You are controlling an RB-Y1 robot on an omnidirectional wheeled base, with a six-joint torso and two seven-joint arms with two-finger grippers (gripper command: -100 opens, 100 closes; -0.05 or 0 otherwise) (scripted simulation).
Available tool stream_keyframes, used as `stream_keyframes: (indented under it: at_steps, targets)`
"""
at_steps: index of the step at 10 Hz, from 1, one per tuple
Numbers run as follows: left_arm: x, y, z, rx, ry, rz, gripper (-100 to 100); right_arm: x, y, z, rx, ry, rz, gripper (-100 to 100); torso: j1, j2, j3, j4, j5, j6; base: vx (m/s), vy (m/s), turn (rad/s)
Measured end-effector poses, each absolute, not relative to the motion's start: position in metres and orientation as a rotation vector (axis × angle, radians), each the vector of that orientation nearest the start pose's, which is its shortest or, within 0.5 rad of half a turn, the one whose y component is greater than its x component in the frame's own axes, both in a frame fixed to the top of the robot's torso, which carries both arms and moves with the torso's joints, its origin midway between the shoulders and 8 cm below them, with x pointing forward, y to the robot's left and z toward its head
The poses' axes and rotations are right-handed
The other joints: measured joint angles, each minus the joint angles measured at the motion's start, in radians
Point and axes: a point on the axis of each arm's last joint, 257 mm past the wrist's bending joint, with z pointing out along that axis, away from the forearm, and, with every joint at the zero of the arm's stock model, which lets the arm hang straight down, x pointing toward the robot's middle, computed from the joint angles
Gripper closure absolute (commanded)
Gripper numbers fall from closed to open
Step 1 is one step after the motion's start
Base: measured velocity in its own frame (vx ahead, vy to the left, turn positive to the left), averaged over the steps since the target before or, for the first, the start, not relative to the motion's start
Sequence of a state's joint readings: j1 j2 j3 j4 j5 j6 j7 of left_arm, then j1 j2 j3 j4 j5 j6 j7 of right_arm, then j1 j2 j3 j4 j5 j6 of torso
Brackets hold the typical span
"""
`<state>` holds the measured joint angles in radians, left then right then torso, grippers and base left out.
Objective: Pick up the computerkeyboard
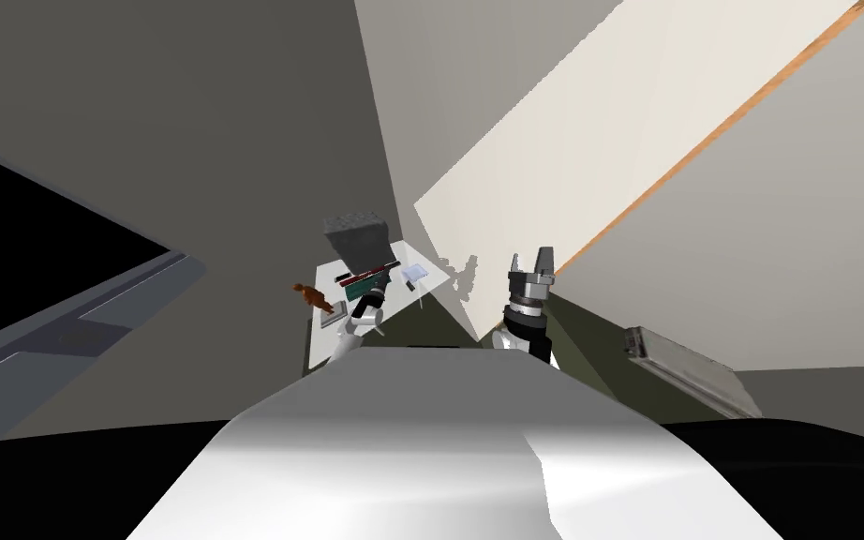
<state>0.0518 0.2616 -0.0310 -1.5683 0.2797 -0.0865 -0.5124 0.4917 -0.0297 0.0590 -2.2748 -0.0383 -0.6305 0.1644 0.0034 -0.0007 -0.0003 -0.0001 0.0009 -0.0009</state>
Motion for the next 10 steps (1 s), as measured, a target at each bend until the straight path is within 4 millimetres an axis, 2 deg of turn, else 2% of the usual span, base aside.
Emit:
stream_keyframes:
  at_steps: [3,9,10]
  targets:
    - [0.542,0.3,-0.258,-0.87,1.464,-0.809,-100,0.324,-0.258,0.047,0.509,0.552,1.261,0,0.0,0.0,0.0,0.0,0.0,0.001,-0.018,0.039,-0.135]
    - [0.557,0.319,-0.32,-0.98,1.629,-0.714,-100,0.324,-0.258,0.047,0.509,0.552,1.261,0,-0.001,-0.001,-0.001,0.0,0.0,0.0,-0.007,0.037,-0.149]
    - [0.557,0.322,-0.337,-1.0,1.66,-0.694,-100,0.324,-0.258,0.047,0.51,0.552,1.261,0,-0.001,-0.001,-0.001,0.0,0.0,0.0,0.002,0.034,-0.189]
